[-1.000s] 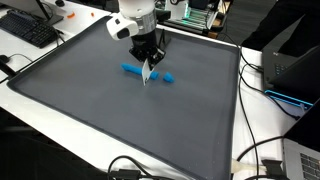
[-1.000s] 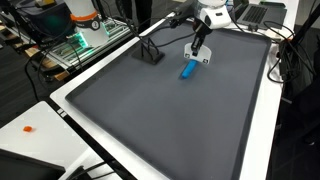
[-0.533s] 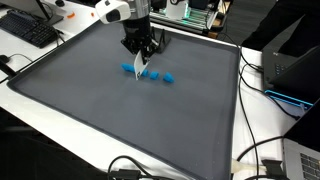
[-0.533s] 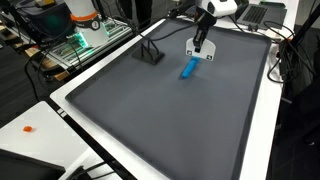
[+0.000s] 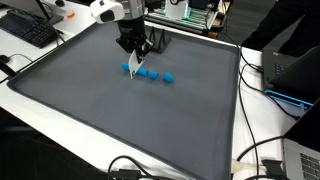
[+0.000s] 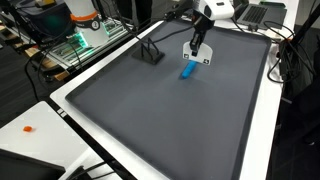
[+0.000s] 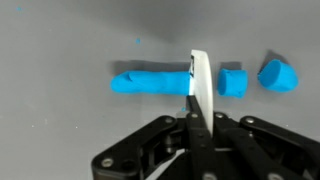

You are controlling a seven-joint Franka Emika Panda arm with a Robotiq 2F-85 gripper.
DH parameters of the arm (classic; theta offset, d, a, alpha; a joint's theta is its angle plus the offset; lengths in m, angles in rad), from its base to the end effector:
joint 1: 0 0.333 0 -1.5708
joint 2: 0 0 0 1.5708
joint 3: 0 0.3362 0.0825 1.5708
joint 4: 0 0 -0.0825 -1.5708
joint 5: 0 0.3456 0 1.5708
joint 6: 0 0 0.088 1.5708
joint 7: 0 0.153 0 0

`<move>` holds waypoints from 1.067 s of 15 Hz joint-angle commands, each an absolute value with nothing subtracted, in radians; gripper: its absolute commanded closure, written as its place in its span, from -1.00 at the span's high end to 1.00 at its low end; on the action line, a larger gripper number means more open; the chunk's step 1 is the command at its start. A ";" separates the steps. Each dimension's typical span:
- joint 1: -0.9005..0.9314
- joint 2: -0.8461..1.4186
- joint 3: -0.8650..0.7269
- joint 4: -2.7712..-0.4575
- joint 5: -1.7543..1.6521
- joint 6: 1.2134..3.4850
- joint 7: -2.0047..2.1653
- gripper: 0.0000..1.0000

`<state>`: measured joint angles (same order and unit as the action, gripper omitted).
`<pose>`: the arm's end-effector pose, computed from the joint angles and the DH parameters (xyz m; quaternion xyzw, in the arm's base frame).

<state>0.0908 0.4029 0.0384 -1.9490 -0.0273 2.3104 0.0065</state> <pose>0.5882 0.0741 0.2688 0.9974 0.0693 -0.0203 0.0037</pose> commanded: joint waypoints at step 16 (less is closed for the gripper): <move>0.085 0.487 0.041 -1.973 -0.043 2.322 -0.002 -0.98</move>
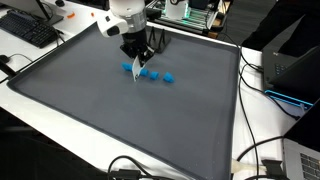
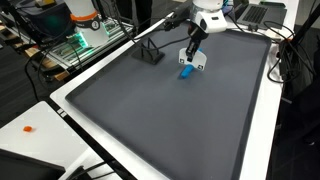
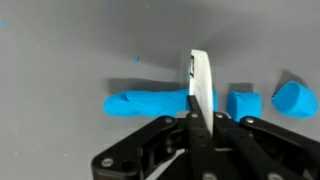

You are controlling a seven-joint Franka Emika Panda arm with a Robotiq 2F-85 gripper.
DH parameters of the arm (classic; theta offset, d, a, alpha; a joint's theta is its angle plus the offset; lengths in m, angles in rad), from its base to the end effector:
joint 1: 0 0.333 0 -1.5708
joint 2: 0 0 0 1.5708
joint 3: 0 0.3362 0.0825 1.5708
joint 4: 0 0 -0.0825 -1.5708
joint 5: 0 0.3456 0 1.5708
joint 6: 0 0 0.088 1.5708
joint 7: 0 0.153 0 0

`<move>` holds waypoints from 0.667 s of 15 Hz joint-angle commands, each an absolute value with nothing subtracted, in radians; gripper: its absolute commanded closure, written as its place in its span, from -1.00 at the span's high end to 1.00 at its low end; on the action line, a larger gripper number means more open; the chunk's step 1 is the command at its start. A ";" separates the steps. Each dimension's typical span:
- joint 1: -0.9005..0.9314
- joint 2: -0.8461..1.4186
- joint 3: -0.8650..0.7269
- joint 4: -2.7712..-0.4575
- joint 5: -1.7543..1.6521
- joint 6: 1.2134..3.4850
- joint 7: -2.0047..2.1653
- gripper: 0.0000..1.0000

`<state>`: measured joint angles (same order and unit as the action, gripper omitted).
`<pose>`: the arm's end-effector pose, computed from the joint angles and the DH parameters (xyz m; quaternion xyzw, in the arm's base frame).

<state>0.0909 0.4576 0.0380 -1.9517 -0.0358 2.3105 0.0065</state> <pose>0.5829 0.0730 0.2356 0.9962 0.0722 -0.0487 0.0074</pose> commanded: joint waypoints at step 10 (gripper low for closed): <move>0.069 0.489 0.076 -1.974 0.023 2.320 -0.038 -0.98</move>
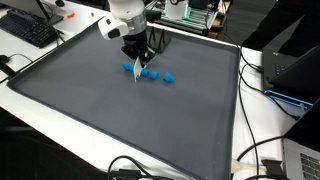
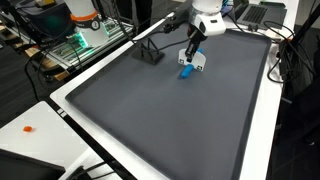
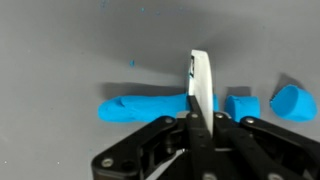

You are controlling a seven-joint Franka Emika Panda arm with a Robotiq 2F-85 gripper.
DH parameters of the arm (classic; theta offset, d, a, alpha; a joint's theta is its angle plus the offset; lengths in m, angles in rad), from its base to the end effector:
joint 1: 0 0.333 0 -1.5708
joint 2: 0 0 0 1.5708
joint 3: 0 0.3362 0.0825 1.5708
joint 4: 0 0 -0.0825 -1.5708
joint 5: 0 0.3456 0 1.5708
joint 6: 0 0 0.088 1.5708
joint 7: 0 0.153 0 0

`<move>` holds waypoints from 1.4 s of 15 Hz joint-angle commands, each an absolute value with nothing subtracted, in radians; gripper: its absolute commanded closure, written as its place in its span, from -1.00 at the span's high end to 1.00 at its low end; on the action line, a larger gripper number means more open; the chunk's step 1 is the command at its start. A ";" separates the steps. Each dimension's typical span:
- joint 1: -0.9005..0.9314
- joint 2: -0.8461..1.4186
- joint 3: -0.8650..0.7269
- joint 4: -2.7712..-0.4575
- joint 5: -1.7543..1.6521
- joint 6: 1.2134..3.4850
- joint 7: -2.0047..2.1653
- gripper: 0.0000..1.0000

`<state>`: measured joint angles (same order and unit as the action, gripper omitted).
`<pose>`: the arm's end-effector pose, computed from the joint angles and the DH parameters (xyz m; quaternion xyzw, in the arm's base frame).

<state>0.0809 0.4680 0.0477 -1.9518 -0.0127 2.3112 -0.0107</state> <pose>0.5819 0.0738 0.2296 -0.9959 -0.0720 0.0543 0.0032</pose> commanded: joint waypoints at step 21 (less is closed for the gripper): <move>0.088 0.395 0.028 -1.974 -0.087 2.268 0.008 -0.98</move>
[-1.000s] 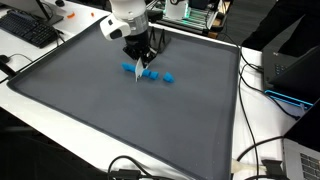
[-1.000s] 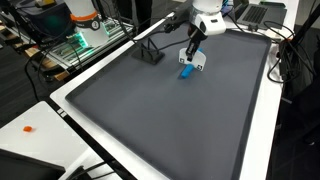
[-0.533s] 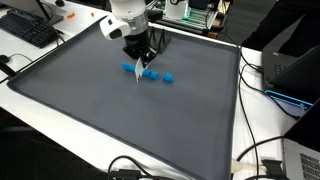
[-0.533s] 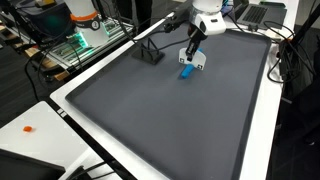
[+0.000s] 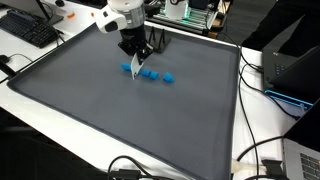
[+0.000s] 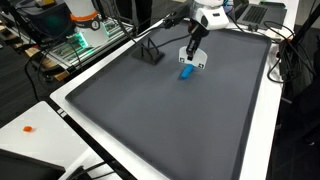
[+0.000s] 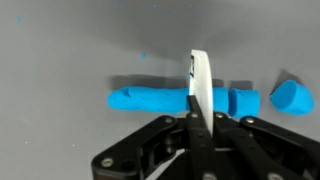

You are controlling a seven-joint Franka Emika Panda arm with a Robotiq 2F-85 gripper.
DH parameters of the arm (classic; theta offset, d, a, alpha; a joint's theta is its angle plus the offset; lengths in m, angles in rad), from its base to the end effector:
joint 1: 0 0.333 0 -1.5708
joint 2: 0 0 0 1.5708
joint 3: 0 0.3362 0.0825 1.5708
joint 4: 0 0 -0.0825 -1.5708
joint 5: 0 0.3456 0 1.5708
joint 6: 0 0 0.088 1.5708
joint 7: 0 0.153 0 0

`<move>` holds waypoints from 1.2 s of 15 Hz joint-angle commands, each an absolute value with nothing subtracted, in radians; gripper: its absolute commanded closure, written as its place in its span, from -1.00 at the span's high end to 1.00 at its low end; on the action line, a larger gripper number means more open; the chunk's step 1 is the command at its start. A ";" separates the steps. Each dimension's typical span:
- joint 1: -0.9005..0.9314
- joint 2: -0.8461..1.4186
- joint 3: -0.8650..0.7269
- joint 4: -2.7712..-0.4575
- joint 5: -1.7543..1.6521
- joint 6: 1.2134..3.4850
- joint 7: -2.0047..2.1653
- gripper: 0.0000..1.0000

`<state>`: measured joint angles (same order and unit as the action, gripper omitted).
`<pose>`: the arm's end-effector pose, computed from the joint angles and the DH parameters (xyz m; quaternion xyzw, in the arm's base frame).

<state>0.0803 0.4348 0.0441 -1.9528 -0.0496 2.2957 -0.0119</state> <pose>0.5827 0.0692 0.2475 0.9954 0.0836 -0.0450 0.0110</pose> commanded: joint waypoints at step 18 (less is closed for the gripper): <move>0.031 0.345 0.036 -1.969 -0.011 2.275 -0.046 -0.98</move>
<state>0.0584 0.3738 0.0166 -1.9489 -0.0623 2.2761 -0.0074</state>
